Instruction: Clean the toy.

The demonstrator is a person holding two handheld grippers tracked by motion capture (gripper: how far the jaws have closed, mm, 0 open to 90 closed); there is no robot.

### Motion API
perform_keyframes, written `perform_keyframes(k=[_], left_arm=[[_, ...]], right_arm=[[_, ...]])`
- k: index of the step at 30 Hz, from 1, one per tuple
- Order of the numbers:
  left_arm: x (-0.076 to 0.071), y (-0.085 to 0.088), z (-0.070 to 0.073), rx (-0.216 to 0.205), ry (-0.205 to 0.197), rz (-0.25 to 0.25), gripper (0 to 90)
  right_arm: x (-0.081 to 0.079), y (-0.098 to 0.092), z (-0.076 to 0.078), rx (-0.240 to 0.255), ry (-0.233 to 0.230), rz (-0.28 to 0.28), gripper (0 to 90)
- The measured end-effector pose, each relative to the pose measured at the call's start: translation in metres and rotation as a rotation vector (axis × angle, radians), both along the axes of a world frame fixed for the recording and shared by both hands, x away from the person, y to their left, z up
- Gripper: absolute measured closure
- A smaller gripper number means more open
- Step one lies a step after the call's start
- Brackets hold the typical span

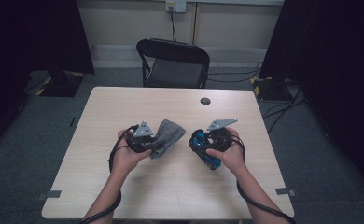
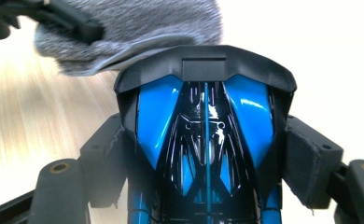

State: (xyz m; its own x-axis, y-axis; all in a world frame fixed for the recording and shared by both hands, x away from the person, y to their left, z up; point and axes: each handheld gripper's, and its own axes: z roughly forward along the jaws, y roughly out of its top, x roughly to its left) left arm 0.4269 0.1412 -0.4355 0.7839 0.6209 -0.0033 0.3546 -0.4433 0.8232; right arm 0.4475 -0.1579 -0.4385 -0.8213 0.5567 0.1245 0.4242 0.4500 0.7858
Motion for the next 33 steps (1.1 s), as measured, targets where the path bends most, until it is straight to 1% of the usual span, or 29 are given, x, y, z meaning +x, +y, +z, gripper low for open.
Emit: perform_keyframes(k=[2,5,7,11,14,18,19,22,24,29,32,33], left_arm=[[0.003,-0.009,0.001,-0.005,0.005,-0.017,75.7],[0.003,-0.027,-0.002,0.003,0.02,-0.064,75.7],[0.003,-0.037,-0.005,0.011,0.025,-0.086,75.7],[0.001,-0.048,-0.012,0.005,0.048,-0.111,75.7],[-0.001,-0.054,-0.013,0.011,0.054,-0.125,75.7],[-0.004,-0.063,-0.012,0.006,0.053,-0.147,75.7],[-0.004,-0.065,-0.01,0.014,0.049,-0.151,75.7],[-0.005,-0.066,-0.009,0.007,0.045,-0.153,75.7],[-0.006,-0.065,-0.01,-0.004,0.047,-0.151,75.7],[-0.011,-0.068,-0.014,-0.006,0.056,-0.177,75.7],[-0.014,-0.072,-0.018,-0.01,0.063,-0.19,75.7],[-0.015,-0.074,-0.019,-0.005,0.065,-0.194,75.7]], right_arm=[[-0.001,0.001,0.0,0.002,-0.001,0.0,26.0],[-0.001,0.002,0.001,0.002,-0.005,0.002,26.0],[-0.001,0.002,0.001,0.006,-0.005,0.002,26.0],[0.0,0.001,0.002,0.004,-0.008,-0.009,26.0],[0.001,0.002,0.003,0.009,-0.007,-0.012,26.0],[0.005,0.008,0.005,-0.017,-0.019,-0.017,26.0],[0.006,0.009,0.007,-0.023,-0.021,-0.013,26.0],[0.009,0.016,0.011,-0.039,-0.03,-0.009,26.0],[0.011,0.018,0.015,-0.037,-0.034,-0.011,26.0],[0.015,0.026,0.019,-0.026,-0.031,-0.009,26.0],[0.018,0.032,0.022,-0.034,-0.034,-0.002,26.0],[0.018,0.034,0.022,-0.036,-0.031,-0.001,26.0]])
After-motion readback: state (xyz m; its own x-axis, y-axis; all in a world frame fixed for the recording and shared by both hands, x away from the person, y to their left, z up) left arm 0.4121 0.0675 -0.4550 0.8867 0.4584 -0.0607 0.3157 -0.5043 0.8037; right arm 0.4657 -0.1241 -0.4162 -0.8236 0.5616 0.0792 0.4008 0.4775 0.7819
